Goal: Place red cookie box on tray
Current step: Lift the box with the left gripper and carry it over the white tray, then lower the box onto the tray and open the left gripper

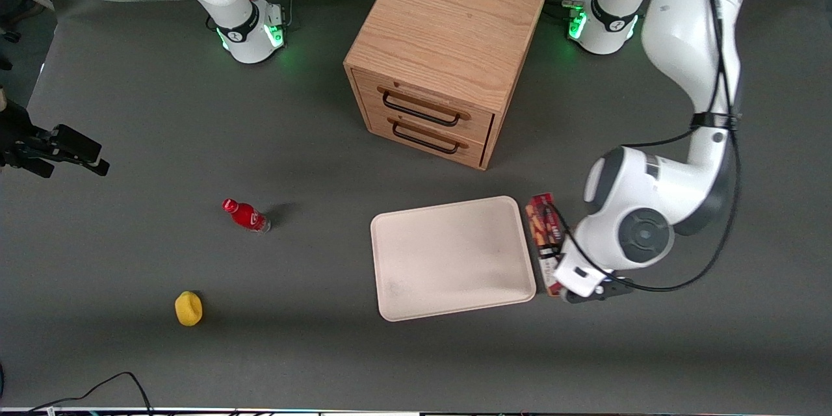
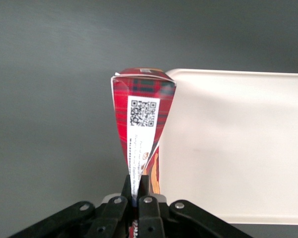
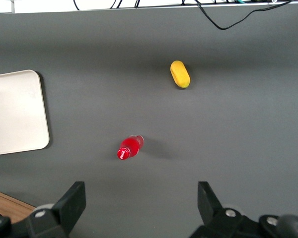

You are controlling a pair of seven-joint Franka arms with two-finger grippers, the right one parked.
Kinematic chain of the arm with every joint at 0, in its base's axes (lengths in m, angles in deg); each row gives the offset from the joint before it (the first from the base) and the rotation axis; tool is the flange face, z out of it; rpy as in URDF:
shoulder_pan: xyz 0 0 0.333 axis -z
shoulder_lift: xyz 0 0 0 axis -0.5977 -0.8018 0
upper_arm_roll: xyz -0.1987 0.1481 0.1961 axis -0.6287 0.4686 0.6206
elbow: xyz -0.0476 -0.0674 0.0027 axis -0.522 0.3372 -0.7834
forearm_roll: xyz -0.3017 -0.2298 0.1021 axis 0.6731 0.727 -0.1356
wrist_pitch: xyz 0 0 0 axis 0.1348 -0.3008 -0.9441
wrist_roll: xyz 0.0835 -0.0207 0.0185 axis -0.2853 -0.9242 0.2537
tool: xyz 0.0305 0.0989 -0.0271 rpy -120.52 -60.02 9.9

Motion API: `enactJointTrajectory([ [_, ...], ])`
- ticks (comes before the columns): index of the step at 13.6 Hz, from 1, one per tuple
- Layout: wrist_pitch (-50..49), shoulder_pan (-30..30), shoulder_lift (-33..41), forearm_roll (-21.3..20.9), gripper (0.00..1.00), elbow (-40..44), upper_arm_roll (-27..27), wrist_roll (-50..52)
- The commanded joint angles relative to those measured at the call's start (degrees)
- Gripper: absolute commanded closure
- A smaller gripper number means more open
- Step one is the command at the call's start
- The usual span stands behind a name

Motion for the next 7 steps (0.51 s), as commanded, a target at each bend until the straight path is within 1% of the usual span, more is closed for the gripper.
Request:
enactJointTrajectory([
  [1, 0.8, 3.7, -3.9, 0.3, 1.00, 4.9, 1.0, 5.0],
  [2, 2.7, 4.7, -5.0, 0.1, 1.00, 4.8, 1.1, 6.0],
  [3, 4.3, 5.8, -6.4, -1.0, 1.00, 4.5, 1.2, 7.8],
  [5, 5.2, 6.5, -7.8, -5.4, 1.00, 3.4, 1.2, 8.4],
  [7, 5.6, 6.4, -7.8, -6.4, 1.00, 2.3, 1.2, 7.4],
])
